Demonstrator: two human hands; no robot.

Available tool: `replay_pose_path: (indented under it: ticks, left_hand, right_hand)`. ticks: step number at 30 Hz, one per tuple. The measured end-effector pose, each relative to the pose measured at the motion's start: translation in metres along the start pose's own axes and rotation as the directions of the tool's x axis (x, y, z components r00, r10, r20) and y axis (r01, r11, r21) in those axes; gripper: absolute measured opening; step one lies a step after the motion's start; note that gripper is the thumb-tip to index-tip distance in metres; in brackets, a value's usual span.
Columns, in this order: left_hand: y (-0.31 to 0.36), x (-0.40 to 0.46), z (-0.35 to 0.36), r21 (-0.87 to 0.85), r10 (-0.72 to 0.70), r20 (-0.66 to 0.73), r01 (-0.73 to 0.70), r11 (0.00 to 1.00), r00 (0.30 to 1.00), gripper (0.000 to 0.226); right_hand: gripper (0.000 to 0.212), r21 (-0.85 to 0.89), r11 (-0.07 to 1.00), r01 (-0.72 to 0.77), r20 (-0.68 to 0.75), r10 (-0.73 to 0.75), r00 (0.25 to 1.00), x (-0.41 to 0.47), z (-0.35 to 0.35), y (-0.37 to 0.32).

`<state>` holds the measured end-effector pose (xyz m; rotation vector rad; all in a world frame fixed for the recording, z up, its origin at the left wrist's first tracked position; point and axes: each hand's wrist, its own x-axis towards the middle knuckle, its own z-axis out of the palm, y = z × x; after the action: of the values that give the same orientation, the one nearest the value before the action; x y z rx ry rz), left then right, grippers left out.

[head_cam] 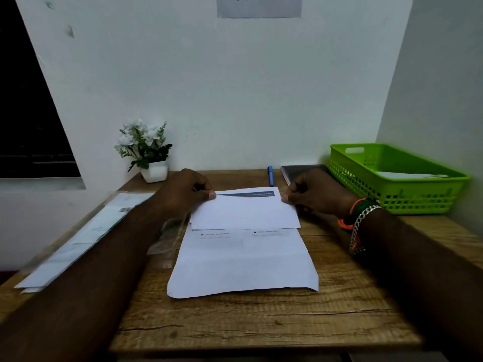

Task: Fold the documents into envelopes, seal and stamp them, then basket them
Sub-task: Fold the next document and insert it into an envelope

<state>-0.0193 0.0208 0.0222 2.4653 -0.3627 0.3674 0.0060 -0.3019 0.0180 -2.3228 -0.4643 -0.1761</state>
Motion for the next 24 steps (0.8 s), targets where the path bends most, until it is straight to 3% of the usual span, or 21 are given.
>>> replay_pose_path:
  ticks: [3, 8, 12, 15, 18, 21, 24]
  left_hand:
    - [-0.008, 0.000, 0.002, 0.073, 0.002, -0.001, -0.001, 0.997, 1.000, 0.011]
    - [-0.014, -0.002, 0.005, 0.060, 0.032, 0.046, -0.035, 0.998, 0.998, 0.010]
    - [-0.009, -0.013, 0.005, 0.028, 0.025, 0.043, -0.026, 0.999, 0.999, 0.008]
    - [-0.002, -0.035, -0.011, -0.006, -0.001, 0.005, 0.001, 1.000, 1.000, 0.006]
    - [-0.005, -0.075, -0.044, -0.031, 0.008, -0.051, -0.010, 0.999, 0.999, 0.005]
    - [-0.029, -0.129, -0.082, 0.006, 0.014, -0.066, -0.014, 1.000, 0.998, 0.017]
    - [-0.053, -0.179, -0.112, 0.062, -0.079, 0.009, 0.078, 0.995, 0.997, 0.027]
  right_hand:
    - [0.009, -0.189, 0.982, 0.024, -0.014, -0.027, 1.000, -0.002, -0.001, 0.001]
    - [0.007, -0.236, 0.945, 0.228, -0.005, -0.236, 0.972, -0.004, 0.004, -0.010]
    - [0.010, -0.332, 0.915, 0.229, 0.113, -0.202, 0.973, -0.010, 0.007, -0.013]
    - [0.010, -0.352, 0.911, 0.215, 0.084, -0.198, 0.977, -0.014, 0.005, -0.019]
    - [0.011, -0.352, 0.893, 0.279, 0.015, -0.293, 0.956, -0.027, 0.006, -0.041]
    - [0.010, -0.299, 0.868, 0.397, 0.098, -0.386, 0.917, -0.047, 0.018, -0.082]
    - [0.011, -0.239, 0.830, 0.504, 0.215, -0.461, 0.861, -0.066, 0.043, -0.132]
